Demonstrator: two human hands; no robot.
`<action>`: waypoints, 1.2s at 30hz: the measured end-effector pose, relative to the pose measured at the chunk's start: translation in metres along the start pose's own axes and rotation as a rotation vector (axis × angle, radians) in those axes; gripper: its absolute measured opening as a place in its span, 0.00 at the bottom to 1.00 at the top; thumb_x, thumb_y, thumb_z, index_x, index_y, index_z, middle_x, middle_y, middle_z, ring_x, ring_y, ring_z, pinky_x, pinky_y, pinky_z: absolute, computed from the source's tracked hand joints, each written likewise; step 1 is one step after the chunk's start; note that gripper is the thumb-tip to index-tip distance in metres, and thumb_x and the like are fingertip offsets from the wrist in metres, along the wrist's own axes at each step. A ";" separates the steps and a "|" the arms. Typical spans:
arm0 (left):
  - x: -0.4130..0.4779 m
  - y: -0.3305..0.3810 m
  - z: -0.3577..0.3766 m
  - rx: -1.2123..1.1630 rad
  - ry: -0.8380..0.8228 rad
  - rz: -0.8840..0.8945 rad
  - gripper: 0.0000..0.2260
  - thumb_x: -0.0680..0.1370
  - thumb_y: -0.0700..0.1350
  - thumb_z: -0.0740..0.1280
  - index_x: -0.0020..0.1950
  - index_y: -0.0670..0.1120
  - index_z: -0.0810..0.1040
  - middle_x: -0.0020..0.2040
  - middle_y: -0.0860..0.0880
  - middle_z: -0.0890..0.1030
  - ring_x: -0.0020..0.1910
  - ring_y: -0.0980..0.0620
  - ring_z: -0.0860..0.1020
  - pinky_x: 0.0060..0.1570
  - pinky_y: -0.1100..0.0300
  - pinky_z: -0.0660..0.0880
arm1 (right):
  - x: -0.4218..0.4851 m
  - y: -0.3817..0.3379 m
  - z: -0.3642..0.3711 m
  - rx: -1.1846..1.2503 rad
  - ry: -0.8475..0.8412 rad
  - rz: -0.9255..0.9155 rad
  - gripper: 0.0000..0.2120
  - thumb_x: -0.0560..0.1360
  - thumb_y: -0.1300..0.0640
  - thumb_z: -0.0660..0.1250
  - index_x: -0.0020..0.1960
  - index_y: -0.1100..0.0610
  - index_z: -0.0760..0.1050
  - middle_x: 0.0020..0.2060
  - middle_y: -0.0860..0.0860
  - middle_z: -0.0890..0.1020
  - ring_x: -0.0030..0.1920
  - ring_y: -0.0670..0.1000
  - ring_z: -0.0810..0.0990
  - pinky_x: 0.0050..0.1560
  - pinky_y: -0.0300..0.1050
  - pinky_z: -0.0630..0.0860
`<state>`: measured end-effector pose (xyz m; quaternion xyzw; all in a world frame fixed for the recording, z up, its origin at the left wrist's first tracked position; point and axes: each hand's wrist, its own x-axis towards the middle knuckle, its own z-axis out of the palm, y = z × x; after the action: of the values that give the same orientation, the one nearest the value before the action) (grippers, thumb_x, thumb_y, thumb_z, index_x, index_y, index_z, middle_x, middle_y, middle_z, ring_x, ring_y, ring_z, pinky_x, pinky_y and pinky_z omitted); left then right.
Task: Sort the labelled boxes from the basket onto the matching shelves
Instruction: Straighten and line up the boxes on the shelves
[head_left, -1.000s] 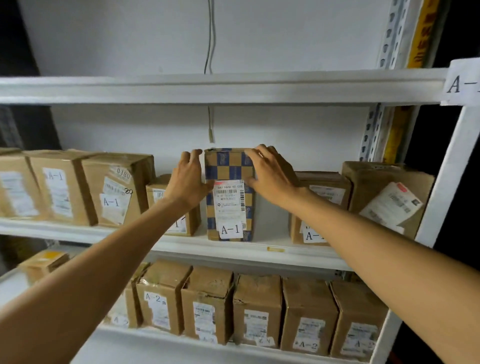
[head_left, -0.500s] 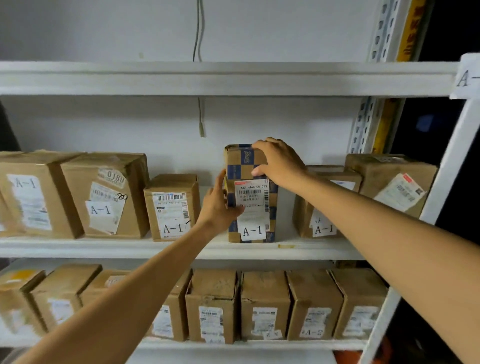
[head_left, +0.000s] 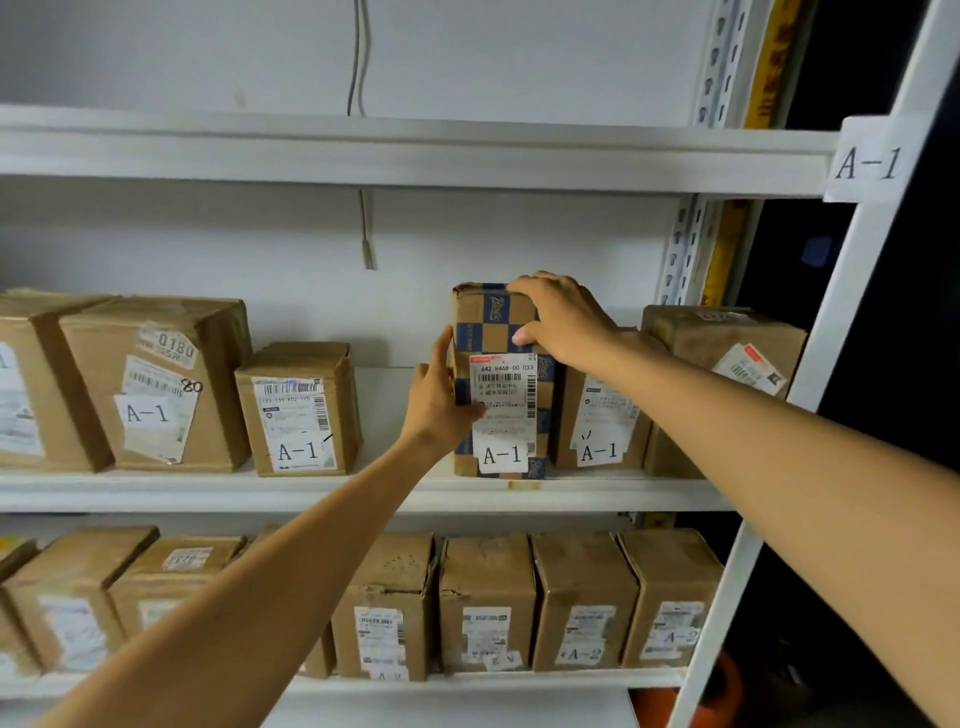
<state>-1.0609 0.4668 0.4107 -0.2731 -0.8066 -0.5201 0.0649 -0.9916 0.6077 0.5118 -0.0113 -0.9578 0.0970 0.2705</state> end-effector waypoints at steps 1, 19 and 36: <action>0.000 0.000 0.000 -0.007 -0.002 0.001 0.48 0.69 0.33 0.73 0.76 0.62 0.50 0.57 0.46 0.74 0.62 0.44 0.72 0.57 0.38 0.75 | 0.000 0.001 0.001 0.003 0.001 0.002 0.25 0.73 0.59 0.71 0.69 0.58 0.70 0.61 0.55 0.76 0.60 0.55 0.75 0.57 0.49 0.75; -0.037 -0.010 -0.079 0.480 0.186 0.201 0.26 0.75 0.43 0.69 0.72 0.47 0.67 0.66 0.46 0.70 0.63 0.46 0.71 0.60 0.52 0.73 | -0.003 -0.049 0.019 -0.154 0.135 -0.356 0.18 0.76 0.56 0.67 0.64 0.60 0.72 0.59 0.54 0.77 0.59 0.54 0.73 0.50 0.41 0.67; -0.024 -0.112 -0.182 0.381 0.082 -0.180 0.24 0.71 0.39 0.71 0.64 0.41 0.68 0.56 0.44 0.78 0.52 0.46 0.76 0.42 0.62 0.71 | 0.059 -0.171 0.144 0.010 -0.249 -0.238 0.26 0.75 0.59 0.70 0.72 0.58 0.68 0.65 0.55 0.74 0.62 0.55 0.74 0.60 0.47 0.73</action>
<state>-1.1302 0.2637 0.3931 -0.1613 -0.9083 -0.3725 0.1014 -1.1115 0.4182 0.4552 0.1157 -0.9780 0.0698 0.1592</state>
